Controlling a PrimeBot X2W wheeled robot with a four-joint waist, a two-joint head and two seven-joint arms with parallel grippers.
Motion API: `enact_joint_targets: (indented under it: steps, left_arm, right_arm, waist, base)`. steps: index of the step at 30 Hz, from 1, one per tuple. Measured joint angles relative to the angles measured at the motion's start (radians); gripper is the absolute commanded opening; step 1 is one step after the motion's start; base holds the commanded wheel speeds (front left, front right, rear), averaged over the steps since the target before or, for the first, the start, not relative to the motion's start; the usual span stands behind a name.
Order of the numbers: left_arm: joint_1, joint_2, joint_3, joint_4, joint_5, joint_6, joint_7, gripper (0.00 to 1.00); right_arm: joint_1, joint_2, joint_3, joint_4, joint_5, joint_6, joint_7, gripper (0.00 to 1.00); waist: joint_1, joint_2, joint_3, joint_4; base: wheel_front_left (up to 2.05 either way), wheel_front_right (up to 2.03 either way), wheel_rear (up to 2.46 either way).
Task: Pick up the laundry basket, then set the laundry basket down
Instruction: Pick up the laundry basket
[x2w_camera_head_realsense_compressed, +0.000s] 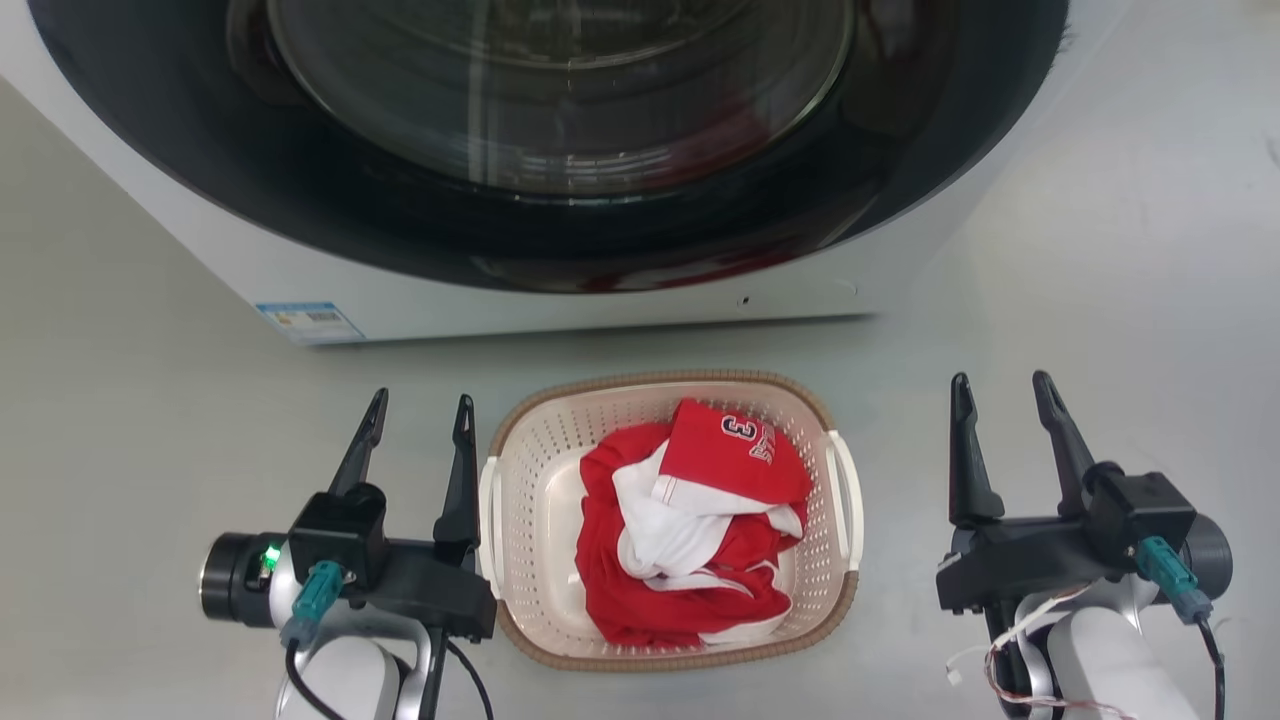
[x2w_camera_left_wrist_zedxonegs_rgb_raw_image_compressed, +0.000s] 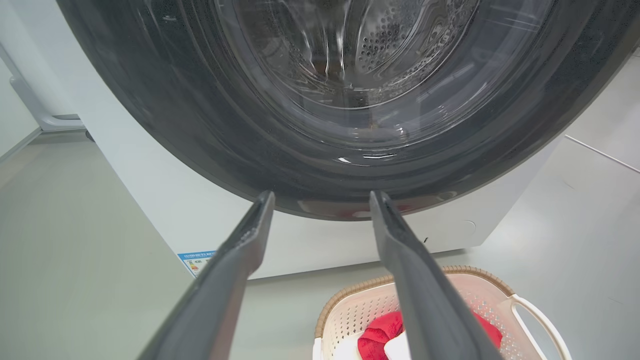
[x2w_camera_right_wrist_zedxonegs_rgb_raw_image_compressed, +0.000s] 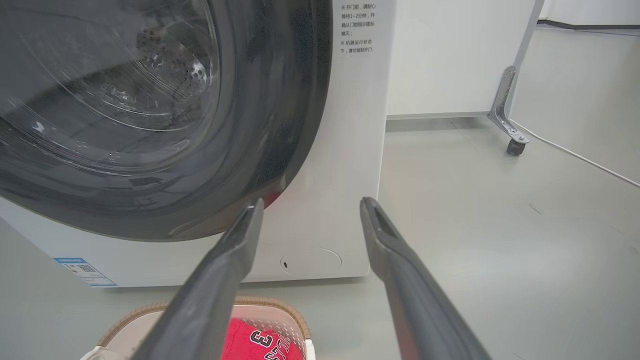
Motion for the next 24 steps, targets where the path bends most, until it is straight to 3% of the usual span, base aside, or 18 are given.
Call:
enact_joint_targets:
  steps: [24]
  left_arm:
    - [-0.298,-0.017,-0.027,0.287,-0.110,-0.027,0.014,1.00]
  right_arm:
    - [-0.315,-0.011,-0.026,0.275,0.009,0.013,0.000,1.00]
  waist:
    - [-0.0001,0.0001,0.358,0.041]
  base:
    - [0.00,0.00,0.00]
